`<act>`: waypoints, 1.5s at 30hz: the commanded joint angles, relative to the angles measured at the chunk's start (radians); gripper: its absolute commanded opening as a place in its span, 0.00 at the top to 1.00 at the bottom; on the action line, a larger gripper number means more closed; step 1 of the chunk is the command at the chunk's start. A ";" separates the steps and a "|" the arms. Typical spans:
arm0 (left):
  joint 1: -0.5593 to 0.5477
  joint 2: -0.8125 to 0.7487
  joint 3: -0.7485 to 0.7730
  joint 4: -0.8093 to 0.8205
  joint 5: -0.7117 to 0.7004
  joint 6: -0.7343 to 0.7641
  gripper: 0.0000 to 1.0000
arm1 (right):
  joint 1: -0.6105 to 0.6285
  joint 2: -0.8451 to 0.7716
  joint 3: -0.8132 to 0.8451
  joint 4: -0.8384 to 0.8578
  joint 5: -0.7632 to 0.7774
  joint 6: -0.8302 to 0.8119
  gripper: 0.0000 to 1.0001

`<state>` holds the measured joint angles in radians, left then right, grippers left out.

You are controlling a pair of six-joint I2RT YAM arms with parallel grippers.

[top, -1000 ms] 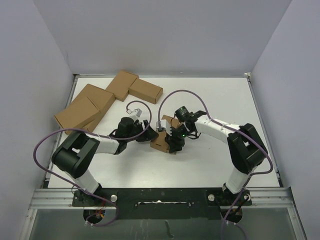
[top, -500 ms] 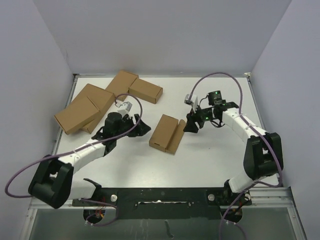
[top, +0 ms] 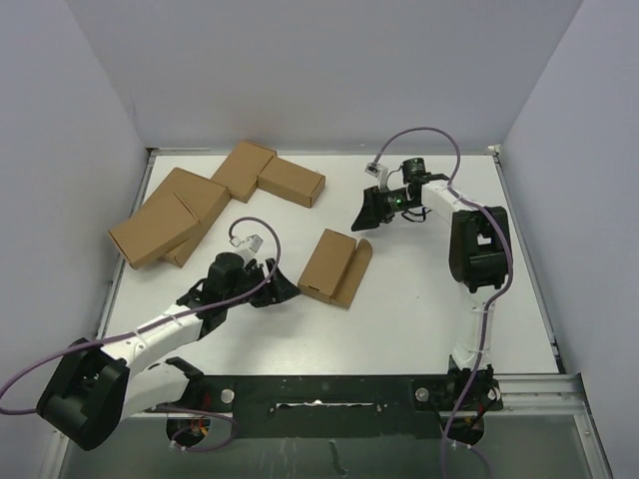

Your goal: Fold the paper box

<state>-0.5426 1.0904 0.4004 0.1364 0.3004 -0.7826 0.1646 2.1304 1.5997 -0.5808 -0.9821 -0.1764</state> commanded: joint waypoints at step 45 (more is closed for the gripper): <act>0.095 0.512 0.530 -0.034 -0.020 0.448 0.29 | -0.019 -0.350 -0.364 -0.330 0.083 -0.380 0.54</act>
<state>-0.4728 1.7454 0.8989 0.1440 0.3618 -0.4793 0.1715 1.8900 1.2549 -0.9295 -0.9054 -0.4988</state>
